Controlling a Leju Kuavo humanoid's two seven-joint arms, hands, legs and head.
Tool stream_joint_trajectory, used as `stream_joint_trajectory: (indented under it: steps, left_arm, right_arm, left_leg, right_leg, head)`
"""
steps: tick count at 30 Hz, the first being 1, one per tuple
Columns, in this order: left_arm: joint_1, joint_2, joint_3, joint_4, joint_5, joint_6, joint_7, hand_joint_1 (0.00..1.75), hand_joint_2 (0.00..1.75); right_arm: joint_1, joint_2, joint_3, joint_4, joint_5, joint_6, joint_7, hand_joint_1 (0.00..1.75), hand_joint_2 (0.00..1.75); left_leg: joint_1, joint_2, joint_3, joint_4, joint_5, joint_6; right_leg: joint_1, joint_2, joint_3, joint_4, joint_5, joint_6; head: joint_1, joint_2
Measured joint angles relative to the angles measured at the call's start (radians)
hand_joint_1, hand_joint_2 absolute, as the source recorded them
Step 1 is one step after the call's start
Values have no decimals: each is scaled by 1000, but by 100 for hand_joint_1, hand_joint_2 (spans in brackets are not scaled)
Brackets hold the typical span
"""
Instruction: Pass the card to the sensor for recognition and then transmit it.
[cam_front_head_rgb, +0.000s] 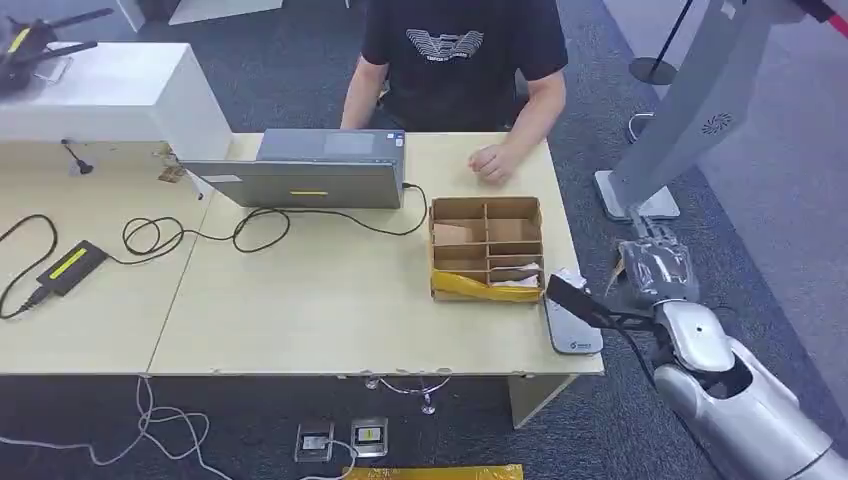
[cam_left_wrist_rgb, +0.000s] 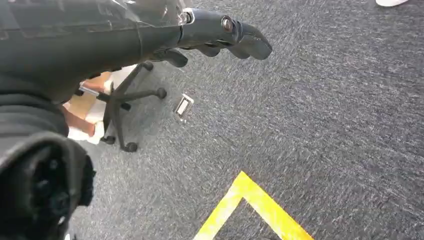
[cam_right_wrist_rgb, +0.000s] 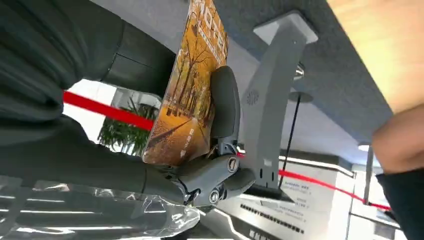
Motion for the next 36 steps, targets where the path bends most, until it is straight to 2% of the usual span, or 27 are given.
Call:
stream_joint_trajectory:
  steps: [15, 25, 36]
  left_arm:
    - [0, -2, 35, 0, 13, 0, 0, 0, 0]
    - [0, -4, 51, 0, 16, 0, -1, 0, 0]
    - [0, -6, 66, 0, 5, 0, 3, 0, 0]
  right_arm:
    - [14, 63, 45, 147, -43, -63, -56, 175, 175]
    - [0, 106, 74, 205, -64, -76, -74, 175, 175]
    - [-13, 143, 108, 285, -116, -121, -92, 175, 175]
  left_leg:
    - [0, 0, 0, 0, 0, 0]
    - [0, 0, 0, 0, 0, 0]
    - [0, 0, 0, 0, 0, 0]
  right_leg:
    - [0, 0, 0, 0, 0, 0]
    - [0, 0, 0, 0, 0, 0]
    - [0, 0, 0, 0, 0, 0]
  head:
    - [0, 0]
    - [0, 0]
    - [0, 0]
